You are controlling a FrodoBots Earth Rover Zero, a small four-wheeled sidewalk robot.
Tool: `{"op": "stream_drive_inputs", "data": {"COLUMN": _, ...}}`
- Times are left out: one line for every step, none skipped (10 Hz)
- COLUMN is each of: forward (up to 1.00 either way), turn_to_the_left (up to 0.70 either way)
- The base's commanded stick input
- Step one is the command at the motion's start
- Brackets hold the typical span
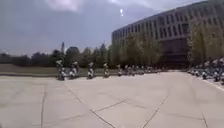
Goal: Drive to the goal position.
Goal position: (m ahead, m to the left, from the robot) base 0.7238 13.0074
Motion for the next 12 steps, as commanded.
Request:
{"op": "stream_drive_inputs", "data": {"forward": 0.7, "turn_to_the_left": 0.35}}
{"op": "stream_drive_inputs", "data": {"forward": 0.7, "turn_to_the_left": 0.35}}
{"op": "stream_drive_inputs", "data": {"forward": 0.7, "turn_to_the_left": 0.35}}
{"op": "stream_drive_inputs", "data": {"forward": 0.7, "turn_to_the_left": 0.35}}
{"op": "stream_drive_inputs", "data": {"forward": 0.7, "turn_to_the_left": 0.35}}
{"op": "stream_drive_inputs", "data": {"forward": 0.7, "turn_to_the_left": 0.35}}
{"op": "stream_drive_inputs", "data": {"forward": 0.7, "turn_to_the_left": 0.35}}
{"op": "stream_drive_inputs", "data": {"forward": 0.7, "turn_to_the_left": 0.35}}
{"op": "stream_drive_inputs", "data": {"forward": 0.7, "turn_to_the_left": 0.35}}
{"op": "stream_drive_inputs", "data": {"forward": 0.7, "turn_to_the_left": 0.25}}
{"op": "stream_drive_inputs", "data": {"forward": 0.7, "turn_to_the_left": 0.0}}
{"op": "stream_drive_inputs", "data": {"forward": 0.7, "turn_to_the_left": 0.0}}
